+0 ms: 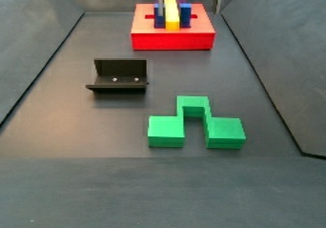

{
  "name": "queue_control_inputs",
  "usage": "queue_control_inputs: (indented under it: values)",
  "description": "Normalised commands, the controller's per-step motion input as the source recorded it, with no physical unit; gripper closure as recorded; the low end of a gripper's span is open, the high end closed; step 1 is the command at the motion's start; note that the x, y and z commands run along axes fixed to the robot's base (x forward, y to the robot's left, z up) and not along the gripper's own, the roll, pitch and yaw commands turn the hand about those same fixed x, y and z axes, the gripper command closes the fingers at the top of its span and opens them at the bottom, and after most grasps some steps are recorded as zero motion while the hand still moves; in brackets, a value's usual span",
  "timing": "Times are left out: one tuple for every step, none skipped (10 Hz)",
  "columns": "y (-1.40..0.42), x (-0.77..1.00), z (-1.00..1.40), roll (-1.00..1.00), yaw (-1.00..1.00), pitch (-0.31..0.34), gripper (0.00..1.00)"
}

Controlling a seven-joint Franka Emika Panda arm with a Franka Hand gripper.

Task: Pick up the green object. Move up. Place the green object on the fixture. Regrasp the green object. Move to above the board. Insert the green object.
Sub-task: Pick up the green object.

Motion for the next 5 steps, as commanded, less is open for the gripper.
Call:
queue_control_inputs:
  values:
    - [0.01, 0.17, -0.23, 0.04, 0.00, 0.010, 0.00]
    - [0.15, 0.23, -0.34, 0.08, 0.00, 0.000, 0.00]
    - [0.20, 0.16, -0.47, 0.09, 0.00, 0.000, 0.00]
    - [0.23, 0.28, -0.53, 0.08, 0.00, 0.000, 0.00]
    - [0.28, 0.29, -0.53, 0.09, 0.00, 0.000, 0.00]
